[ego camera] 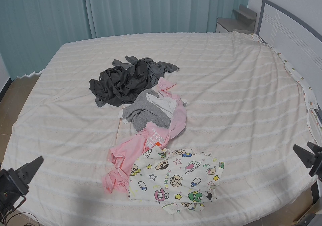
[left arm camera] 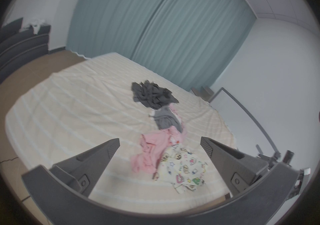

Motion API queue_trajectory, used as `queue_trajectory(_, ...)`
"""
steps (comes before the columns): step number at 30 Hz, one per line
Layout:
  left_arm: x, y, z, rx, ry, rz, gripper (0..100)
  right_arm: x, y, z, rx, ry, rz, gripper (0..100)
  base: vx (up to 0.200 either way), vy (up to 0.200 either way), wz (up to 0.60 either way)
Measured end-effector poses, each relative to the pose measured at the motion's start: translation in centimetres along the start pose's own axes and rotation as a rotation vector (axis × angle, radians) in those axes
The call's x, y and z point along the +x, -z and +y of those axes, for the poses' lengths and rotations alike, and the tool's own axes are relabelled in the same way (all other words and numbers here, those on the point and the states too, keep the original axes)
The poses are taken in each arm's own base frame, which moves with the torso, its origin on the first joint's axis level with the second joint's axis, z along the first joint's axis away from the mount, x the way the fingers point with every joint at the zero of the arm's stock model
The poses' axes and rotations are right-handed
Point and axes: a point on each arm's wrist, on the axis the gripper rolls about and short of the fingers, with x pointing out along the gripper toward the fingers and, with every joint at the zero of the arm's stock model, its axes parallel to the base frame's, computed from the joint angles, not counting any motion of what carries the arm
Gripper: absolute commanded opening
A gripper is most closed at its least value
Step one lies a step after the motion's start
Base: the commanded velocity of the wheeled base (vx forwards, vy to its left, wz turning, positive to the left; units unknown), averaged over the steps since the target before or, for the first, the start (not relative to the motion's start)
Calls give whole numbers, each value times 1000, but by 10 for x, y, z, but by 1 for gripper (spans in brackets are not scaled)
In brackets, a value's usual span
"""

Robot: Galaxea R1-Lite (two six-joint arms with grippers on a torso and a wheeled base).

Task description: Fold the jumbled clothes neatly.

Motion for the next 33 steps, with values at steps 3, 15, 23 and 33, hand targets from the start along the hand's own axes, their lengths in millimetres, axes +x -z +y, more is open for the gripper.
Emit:
queue_trajectory(3, -22, 5, 8, 27, -52, -97, 100, -27, 5, -2, -40, 14, -73, 100, 0, 0, 0)
queue_trajectory(15, -45, 53, 34, 314, -151, -285, 100, -68, 70, -15, -181, 107, -232, 100, 0, 0, 0)
queue_trajectory(23, -38, 76, 40, 539, 24, -219, 100, -60, 96, -21, -230, 114, -181, 100, 0, 0, 0)
queue_trajectory(33, -38, 78, 42, 506, 26, -229, 100, -61, 97, -21, -239, 104, -196, 100, 0, 0, 0)
